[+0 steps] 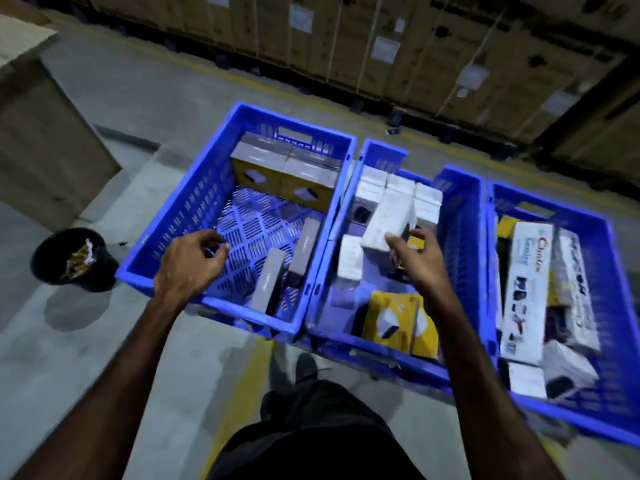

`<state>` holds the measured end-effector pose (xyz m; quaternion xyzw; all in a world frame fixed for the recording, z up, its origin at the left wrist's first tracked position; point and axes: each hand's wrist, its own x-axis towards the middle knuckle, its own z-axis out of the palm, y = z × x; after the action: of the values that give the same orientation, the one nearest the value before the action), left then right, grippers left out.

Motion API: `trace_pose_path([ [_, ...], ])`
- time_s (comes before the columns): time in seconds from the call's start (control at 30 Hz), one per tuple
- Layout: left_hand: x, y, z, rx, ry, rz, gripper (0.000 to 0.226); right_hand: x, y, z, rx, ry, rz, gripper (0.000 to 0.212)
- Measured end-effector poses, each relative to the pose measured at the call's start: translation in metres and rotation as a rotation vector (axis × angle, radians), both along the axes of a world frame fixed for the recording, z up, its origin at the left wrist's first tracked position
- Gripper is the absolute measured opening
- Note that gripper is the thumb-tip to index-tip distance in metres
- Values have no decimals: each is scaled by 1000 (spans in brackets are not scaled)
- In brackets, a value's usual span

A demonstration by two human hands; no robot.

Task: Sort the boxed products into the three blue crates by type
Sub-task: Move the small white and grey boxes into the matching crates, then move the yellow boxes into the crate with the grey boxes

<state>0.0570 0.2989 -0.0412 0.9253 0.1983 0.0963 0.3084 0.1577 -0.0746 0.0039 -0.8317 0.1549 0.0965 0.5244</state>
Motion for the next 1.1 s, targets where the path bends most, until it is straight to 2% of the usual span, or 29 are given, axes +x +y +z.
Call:
trace_pose_path([
  [0.03, -1, -4, 1, -9, -14, -14, 13, -6, -12, -10, -83, 45, 10, 76],
  [0.13, -4, -20, -2, -36, -42, -69, 11, -34, -18, -19, -261, 156, 188, 70],
  [0.2, -6, -30, -4, -62, -57, -83, 9, -47, -9, -27, -312, 166, 310, 77],
  [0.27, -8, -43, -3, -101, -99, -88, 2, -59, -3, -33, -347, 172, 343, 72],
  [0.4, -16, -80, 7, -211, -224, -95, 29, -73, -11, -37, -309, 175, 336, 63],
  [0.47, -21, -106, 14, -241, -269, -118, 23, -79, -26, -31, -260, 129, 317, 62],
  [0.53, -25, -133, 23, -261, -291, -149, 7, -85, -46, -22, -203, 81, 273, 44],
  [0.6, -28, -166, 32, -257, -318, -199, 8, -91, -72, -18, -187, 7, 256, 31],
  [0.73, -32, -241, 41, -254, -338, -331, 9, -102, -123, -14, -115, -19, 217, 23],
  [0.93, -21, -336, 21, -293, -124, -410, 10, -114, -191, -13, -128, -107, 333, 19],
  [1.0, -13, -349, 13, -235, -13, -419, 22, -110, -198, -8, -213, -176, 414, 22],
  [1.1, 5, -358, 0, -75, 206, -421, 54, -85, -195, 5, -312, -234, 581, 23],
])
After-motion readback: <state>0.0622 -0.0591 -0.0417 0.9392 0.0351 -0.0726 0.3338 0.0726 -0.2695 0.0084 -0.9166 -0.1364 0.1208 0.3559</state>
